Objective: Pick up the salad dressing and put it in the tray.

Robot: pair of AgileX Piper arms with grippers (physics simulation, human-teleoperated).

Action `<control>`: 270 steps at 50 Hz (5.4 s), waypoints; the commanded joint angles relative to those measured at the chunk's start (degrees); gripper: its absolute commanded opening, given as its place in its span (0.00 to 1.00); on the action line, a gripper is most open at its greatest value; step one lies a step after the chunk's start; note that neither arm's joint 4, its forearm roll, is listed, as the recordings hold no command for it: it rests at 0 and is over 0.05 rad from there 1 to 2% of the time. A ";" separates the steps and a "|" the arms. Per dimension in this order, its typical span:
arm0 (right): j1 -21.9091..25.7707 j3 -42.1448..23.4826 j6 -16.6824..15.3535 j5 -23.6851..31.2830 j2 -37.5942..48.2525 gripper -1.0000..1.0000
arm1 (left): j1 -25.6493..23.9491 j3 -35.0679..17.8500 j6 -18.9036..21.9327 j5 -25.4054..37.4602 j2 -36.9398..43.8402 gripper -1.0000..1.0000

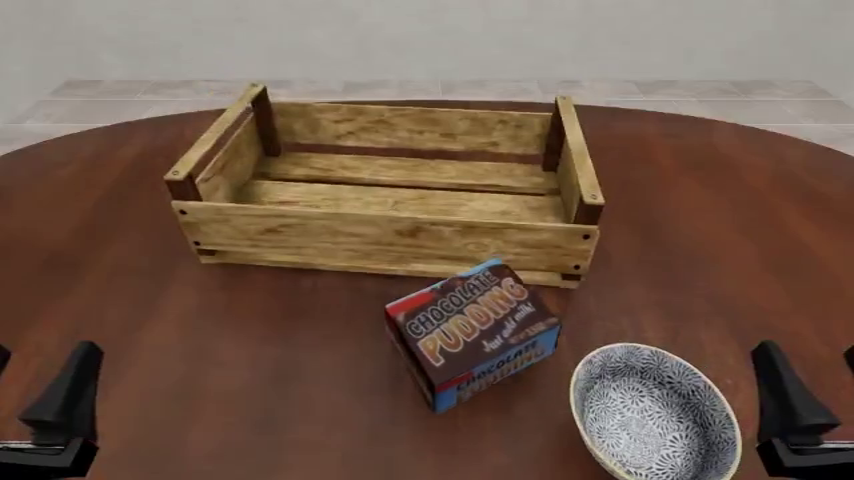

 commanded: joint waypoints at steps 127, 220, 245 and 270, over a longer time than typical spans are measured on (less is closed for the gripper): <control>0.62 -0.18 0.19 -0.33 0.50 1.00 | 29.86 -26.04 13.64 36.92 0.99 1.00; 2.70 0.03 -2.85 -1.06 2.78 1.00 | 41.99 -8.84 9.10 26.75 7.17 1.00; 2.50 0.04 -2.82 -0.70 2.42 1.00 | 42.65 -4.73 8.00 20.19 12.13 1.00; 2.12 0.06 -2.76 -0.37 2.15 1.00 | 43.29 -2.22 7.03 13.96 17.60 1.00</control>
